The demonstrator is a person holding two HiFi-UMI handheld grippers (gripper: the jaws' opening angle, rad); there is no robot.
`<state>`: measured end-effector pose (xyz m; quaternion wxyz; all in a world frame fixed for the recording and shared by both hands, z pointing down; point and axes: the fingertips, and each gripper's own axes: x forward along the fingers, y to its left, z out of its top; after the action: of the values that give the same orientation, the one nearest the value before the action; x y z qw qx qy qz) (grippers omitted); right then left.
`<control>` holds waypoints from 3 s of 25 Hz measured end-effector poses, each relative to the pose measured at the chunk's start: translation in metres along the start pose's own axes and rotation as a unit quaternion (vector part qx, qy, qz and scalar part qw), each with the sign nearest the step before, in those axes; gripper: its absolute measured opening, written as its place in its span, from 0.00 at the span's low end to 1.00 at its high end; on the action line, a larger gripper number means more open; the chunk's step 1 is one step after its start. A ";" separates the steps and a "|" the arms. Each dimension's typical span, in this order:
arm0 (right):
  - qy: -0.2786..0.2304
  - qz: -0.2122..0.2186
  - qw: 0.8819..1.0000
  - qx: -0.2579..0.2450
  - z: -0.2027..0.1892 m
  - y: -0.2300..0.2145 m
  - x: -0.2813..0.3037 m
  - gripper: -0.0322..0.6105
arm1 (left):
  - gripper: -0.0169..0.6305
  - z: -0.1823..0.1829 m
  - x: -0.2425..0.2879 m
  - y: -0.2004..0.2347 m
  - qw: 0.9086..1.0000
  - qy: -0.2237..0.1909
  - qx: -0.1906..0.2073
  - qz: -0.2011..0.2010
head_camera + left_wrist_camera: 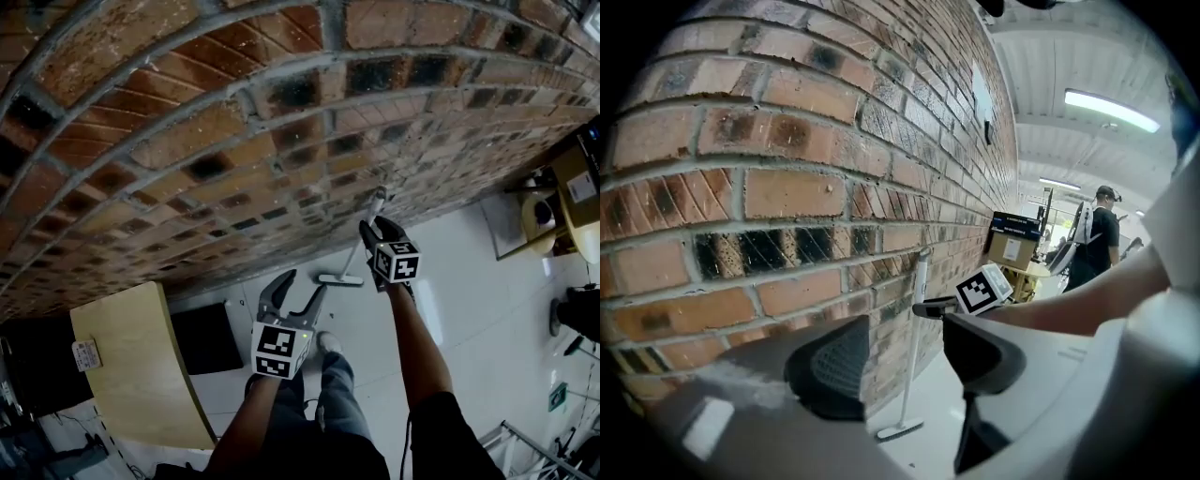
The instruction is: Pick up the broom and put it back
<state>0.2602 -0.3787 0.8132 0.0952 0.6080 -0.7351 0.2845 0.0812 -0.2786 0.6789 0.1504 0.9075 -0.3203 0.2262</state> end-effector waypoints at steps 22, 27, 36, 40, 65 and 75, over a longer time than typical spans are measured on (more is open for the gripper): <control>-0.187 0.024 0.980 -0.056 0.133 0.157 -0.190 0.56 | 0.41 0.098 -0.108 0.016 0.988 -0.115 0.030 0.098; -0.259 0.067 0.956 -0.120 0.191 0.245 -0.251 0.59 | 0.41 0.143 -0.200 0.015 0.966 -0.196 0.032 0.163; -0.289 0.162 0.931 -0.151 0.191 0.353 -0.307 0.59 | 0.45 0.132 -0.317 0.006 0.934 -0.234 0.033 0.267; -0.304 0.155 0.928 -0.149 0.178 0.376 -0.346 0.59 | 0.48 0.131 -0.363 -0.018 0.928 -0.259 0.044 0.266; -0.252 0.117 0.941 -0.195 0.090 0.393 -0.485 0.59 | 0.48 0.064 -0.436 -0.128 0.920 -0.279 -0.010 0.275; -0.232 0.099 0.952 -0.173 0.072 0.354 -0.482 0.58 | 0.48 0.049 -0.419 -0.144 0.931 -0.246 -0.004 0.270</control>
<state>0.0568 0.0224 0.4130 -0.0024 0.5558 -0.8312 0.0122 -0.1006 0.0239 0.4062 0.0041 0.8132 -0.5813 0.0265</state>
